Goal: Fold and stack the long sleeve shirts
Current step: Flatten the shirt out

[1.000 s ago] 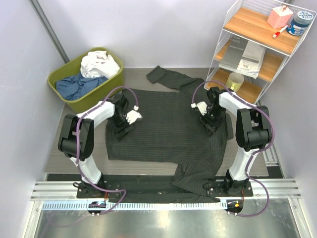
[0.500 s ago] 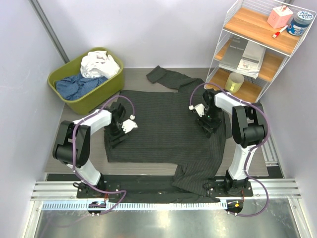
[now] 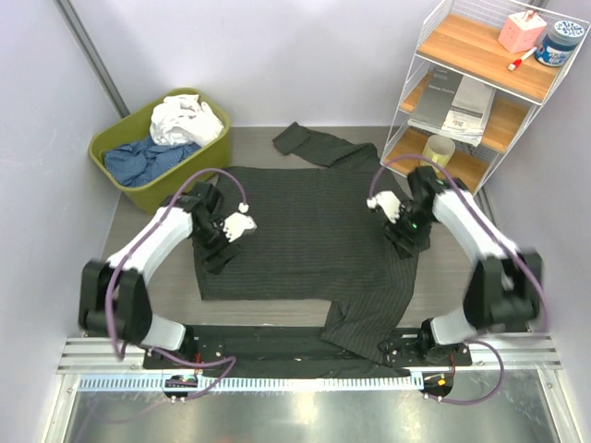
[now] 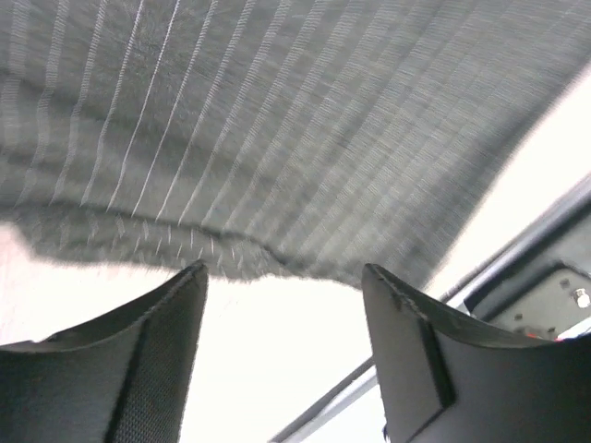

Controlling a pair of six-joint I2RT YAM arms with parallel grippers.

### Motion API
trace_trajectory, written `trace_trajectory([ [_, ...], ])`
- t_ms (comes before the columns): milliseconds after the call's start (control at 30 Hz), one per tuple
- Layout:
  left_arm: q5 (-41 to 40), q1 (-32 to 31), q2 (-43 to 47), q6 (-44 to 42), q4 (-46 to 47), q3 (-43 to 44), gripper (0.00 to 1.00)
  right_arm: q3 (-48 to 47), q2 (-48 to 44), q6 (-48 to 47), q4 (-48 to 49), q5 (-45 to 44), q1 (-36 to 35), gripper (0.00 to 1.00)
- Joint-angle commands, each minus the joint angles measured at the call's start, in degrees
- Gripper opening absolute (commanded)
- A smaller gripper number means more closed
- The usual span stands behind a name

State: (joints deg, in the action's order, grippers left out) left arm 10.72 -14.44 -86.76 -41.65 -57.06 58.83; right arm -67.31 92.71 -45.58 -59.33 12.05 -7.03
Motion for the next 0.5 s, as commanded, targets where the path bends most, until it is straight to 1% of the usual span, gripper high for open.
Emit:
trace_trajectory([
  [0, 5.6, 0.0, 10.2, -6.5, -9.3, -3.1, 0.7, 12.4, -21.5, -16.6, -10.0, 7.4, 0.0, 0.55],
  [33, 5.7, 0.0, 11.9, -7.3, -9.8, -3.7, 0.71, 14.9, -24.9, -18.4, -10.3, 8.3, -0.3, 0.56],
  [67, 5.5, 0.0, 12.5, -7.6, -10.3, -4.4, 0.71, 17.3, -31.0, -20.3, -10.0, 9.2, -0.7, 0.55],
  [100, 5.4, 0.0, 12.8, -7.5, -10.2, -5.3, 0.71, 21.1, -33.4, -20.9, -9.7, 9.3, -1.7, 0.55],
  [200, 5.1, 0.0, 13.5, -7.5, -10.3, -6.3, 0.71, 26.8, -38.3, -22.2, -9.0, 8.9, -7.5, 0.52],
  [233, 5.1, -0.1, 13.5, -7.6, -10.2, -6.5, 0.71, 27.7, -38.7, -22.4, -8.7, 9.0, -10.3, 0.52],
  [333, 4.7, -0.1, 13.7, -7.1, -9.5, -7.1, 0.71, 29.9, -37.3, -21.2, -6.0, 8.4, -14.3, 0.53],
  [400, 4.7, -0.1, 13.9, -7.3, -9.3, -7.8, 0.71, 29.3, -33.8, -20.5, -5.9, 8.2, -16.6, 0.53],
  [467, 4.7, -0.1, 14.2, -7.4, -9.1, -8.4, 0.71, 28.6, -31.5, -20.1, -5.2, 7.6, -20.7, 0.53],
])
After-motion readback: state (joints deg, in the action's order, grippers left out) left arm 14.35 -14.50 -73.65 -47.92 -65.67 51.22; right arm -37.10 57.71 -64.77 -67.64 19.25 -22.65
